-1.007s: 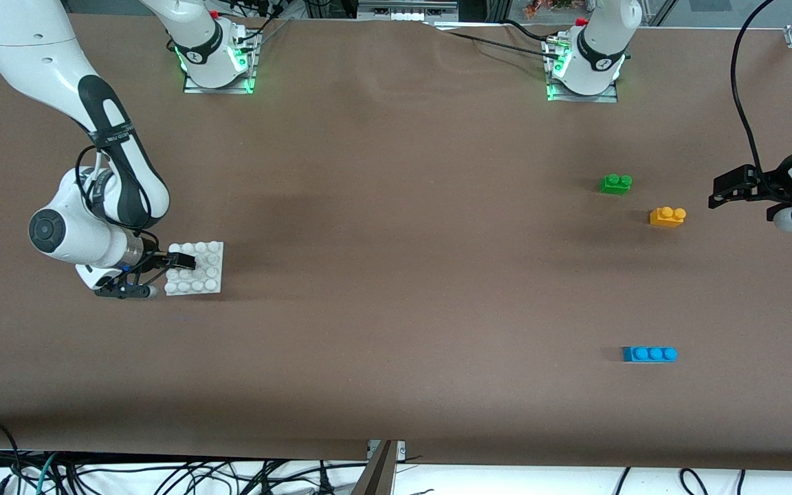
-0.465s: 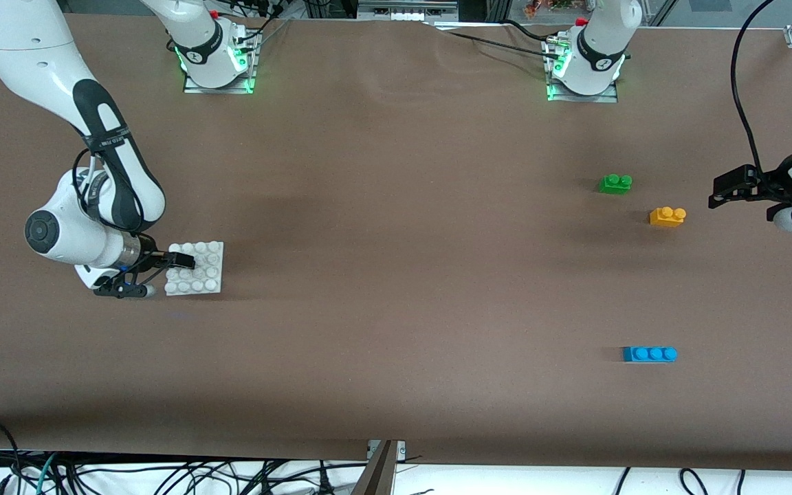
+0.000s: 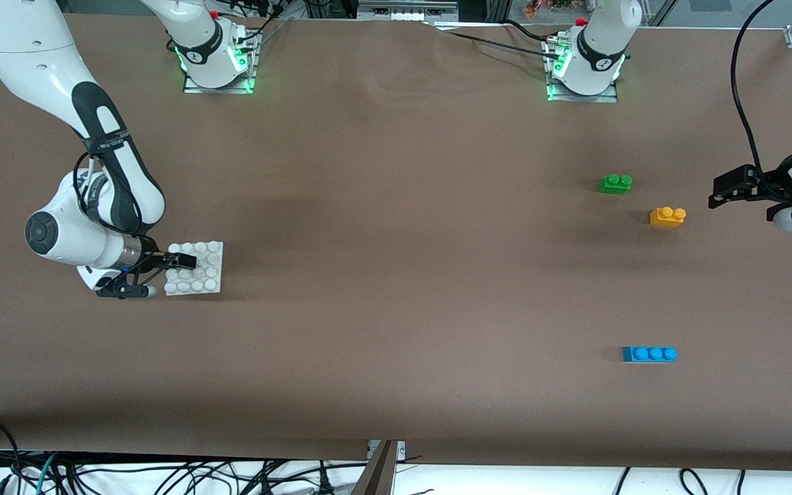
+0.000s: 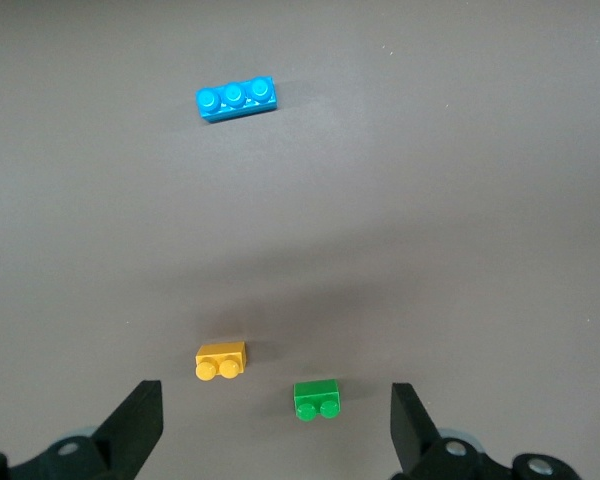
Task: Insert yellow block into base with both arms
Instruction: 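Close the right gripper on the white base plate's edge, then slide the white base plate across the table with the right gripper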
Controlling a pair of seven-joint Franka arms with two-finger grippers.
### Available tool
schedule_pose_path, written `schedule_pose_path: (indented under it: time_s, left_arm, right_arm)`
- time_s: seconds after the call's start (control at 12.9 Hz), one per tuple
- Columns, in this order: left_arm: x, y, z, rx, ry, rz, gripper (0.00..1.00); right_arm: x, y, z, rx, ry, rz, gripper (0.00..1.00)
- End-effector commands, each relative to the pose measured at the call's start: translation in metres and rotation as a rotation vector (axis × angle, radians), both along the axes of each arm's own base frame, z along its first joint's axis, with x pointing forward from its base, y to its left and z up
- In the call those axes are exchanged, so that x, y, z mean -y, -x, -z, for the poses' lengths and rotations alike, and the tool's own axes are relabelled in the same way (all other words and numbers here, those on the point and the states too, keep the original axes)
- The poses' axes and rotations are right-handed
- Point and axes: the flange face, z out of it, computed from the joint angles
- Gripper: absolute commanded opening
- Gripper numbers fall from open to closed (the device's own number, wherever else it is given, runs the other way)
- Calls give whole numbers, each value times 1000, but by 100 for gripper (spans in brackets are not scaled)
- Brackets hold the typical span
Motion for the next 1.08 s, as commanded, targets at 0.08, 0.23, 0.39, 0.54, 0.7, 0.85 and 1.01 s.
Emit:
schedule_pose_path:
  time_s: [0.08,0.23,0.39,0.54,0.7,0.85,1.01]
  left_arm:
    - [0,-2,-7,-1,1,20,100]
    - [-1,-2,-7,-1,1,18,100]
    - [0,-2,-7,-1,1,20,100]
    - [-1,-2,-7,-1,-1,20,100]
    - [-1,-2,-7,-1,-1,20,100]
    - [-1,-2,-7,-1,-1,20,100]
    - [-1,-2,-7,-1,-1,20,100]
  right_arm:
    - [3,-5,7,-2,-32,11,60]
    - [0,-4,12,-10,-34,10,56]
    - [-4,-4,12,-10,-36,7,54]
    - [-16,-9,8,1,-60,14,53]
    - [-20,-12,5,8,-63,9,53]
    - [-28,-13,5,7,-67,4,53]
    - [-40,-14,3,7,-74,6,53]
